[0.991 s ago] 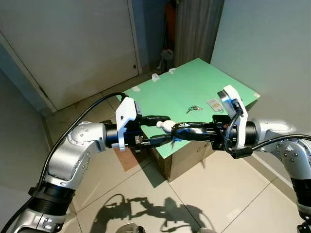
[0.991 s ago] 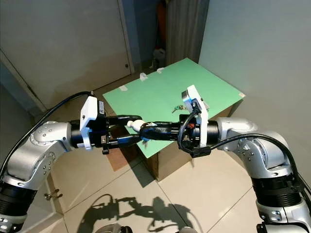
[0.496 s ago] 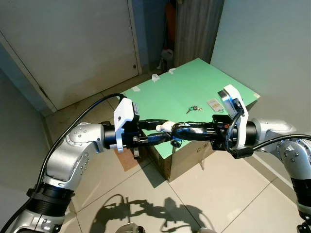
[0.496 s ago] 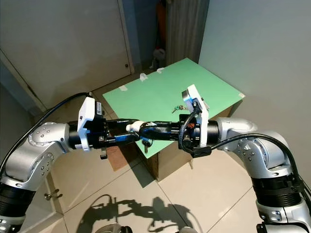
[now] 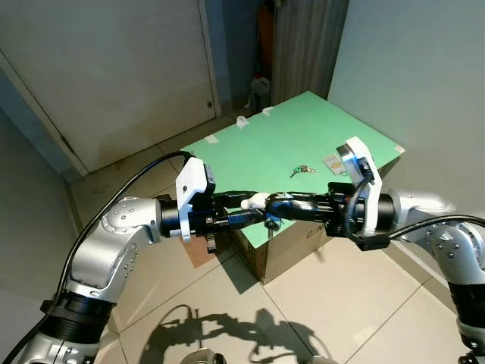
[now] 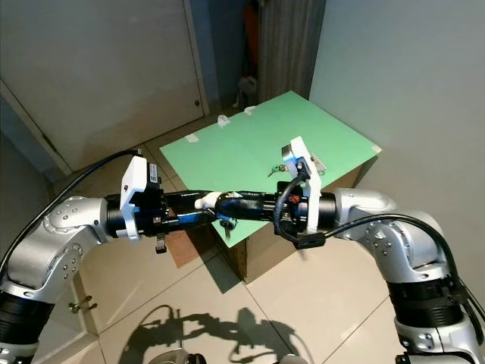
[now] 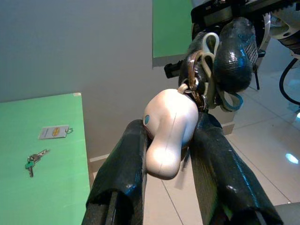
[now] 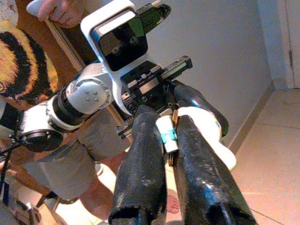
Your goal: Hang keys on a hook
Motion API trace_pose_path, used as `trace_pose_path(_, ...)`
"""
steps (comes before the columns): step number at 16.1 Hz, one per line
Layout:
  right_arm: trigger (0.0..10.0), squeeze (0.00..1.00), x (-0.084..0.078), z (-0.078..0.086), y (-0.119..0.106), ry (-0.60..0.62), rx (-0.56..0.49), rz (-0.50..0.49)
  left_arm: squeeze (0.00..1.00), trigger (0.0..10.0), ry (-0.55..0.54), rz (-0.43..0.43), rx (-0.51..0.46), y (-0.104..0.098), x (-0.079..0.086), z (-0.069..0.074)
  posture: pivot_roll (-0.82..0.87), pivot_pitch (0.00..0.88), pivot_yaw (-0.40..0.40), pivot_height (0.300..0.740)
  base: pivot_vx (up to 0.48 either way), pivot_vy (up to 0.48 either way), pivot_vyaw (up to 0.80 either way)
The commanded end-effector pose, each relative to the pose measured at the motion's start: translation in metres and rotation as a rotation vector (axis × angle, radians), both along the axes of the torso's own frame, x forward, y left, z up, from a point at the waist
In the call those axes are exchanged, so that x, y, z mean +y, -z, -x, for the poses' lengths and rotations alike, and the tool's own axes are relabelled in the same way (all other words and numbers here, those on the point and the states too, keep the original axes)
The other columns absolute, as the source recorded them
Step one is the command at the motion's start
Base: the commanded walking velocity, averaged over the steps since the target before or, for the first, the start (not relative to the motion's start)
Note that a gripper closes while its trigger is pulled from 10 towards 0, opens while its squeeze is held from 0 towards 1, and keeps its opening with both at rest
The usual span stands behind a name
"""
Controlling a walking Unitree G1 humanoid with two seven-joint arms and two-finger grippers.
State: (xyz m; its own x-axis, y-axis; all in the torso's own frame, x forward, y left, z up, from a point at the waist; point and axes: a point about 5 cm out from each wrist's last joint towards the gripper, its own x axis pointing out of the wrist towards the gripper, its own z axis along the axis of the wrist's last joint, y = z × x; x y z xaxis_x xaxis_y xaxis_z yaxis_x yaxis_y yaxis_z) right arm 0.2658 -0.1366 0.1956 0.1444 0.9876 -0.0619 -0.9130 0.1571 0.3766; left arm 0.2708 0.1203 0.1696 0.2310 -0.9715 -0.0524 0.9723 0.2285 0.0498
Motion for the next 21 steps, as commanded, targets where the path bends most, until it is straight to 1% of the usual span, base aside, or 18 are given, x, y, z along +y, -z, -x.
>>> trace_pose_path(1, 10.0, 1.00, 0.001, -0.007, 0.002, 0.055, -0.007, 0.046, 0.00, 0.0, 0.077, 0.031, -0.043, -0.010, -0.011, 0.006, -0.17, 0.032, 0.080, 0.740, 0.000, 0.000, 0.00)
trace_pose_path(7, 10.0, 1.00, 0.002, -0.018, -0.002, 0.140, -0.054, 0.026, 0.00, 0.0, 0.064, 0.036, -0.041, -0.011, -0.012, 0.005, -0.17, 0.041, 0.082, 0.740, 0.000, 0.000, 0.00)
trace_pose_path(10, 10.0, 1.00, 0.002, -0.026, 0.002, 0.235, -0.097, 0.044, 0.00, 0.0, 0.057, 0.035, -0.041, -0.011, -0.011, 0.004, -0.17, 0.049, 0.086, 0.740, 0.000, 0.000, 0.00)
trace_pose_path(12, 10.0, 1.00, 0.001, -0.028, 0.003, 0.250, -0.102, 0.050, 0.00, 0.0, 0.056, 0.035, -0.040, -0.011, -0.011, 0.004, -0.17, 0.049, 0.086, 0.740, 0.000, 0.000, 0.00)
trace_pose_path(14, 10.0, 1.00, 0.000, -0.032, 0.006, 0.308, -0.126, 0.059, 0.00, 0.0, 0.050, 0.034, -0.040, -0.011, -0.012, 0.003, -0.17, 0.051, 0.089, 0.740, 0.000, 0.000, 0.00)
trace_pose_path(16, 10.0, 1.00, -0.002, -0.035, 0.005, 0.334, -0.134, 0.053, 0.00, 0.0, 0.047, 0.032, -0.040, -0.010, -0.012, 0.003, -0.17, 0.052, 0.090, 0.740, 0.000, 0.000, 0.00)
trace_pose_path(18, 10.0, 1.00, -0.004, -0.040, 0.003, 0.383, -0.151, 0.043, 0.00, 0.0, 0.034, 0.029, -0.039, -0.010, -0.011, 0.002, -0.18, 0.052, 0.089, 0.740, 0.000, 0.000, 0.00)
trace_pose_path(19, 10.0, 1.00, -0.006, -0.046, 0.001, 0.448, -0.170, 0.033, 0.00, 0.0, 0.027, 0.029, -0.036, -0.009, -0.010, 0.002, -0.18, 0.053, 0.089, 0.740, 0.000, 0.000, 0.00)
trace_pose_path(21, 10.0, 1.00, -0.009, -0.052, 0.000, 0.524, -0.199, 0.037, 0.00, 0.0, 0.018, 0.029, -0.032, -0.008, -0.010, 0.002, -0.17, 0.055, 0.090, 0.740, 0.000, 0.000, 0.00)
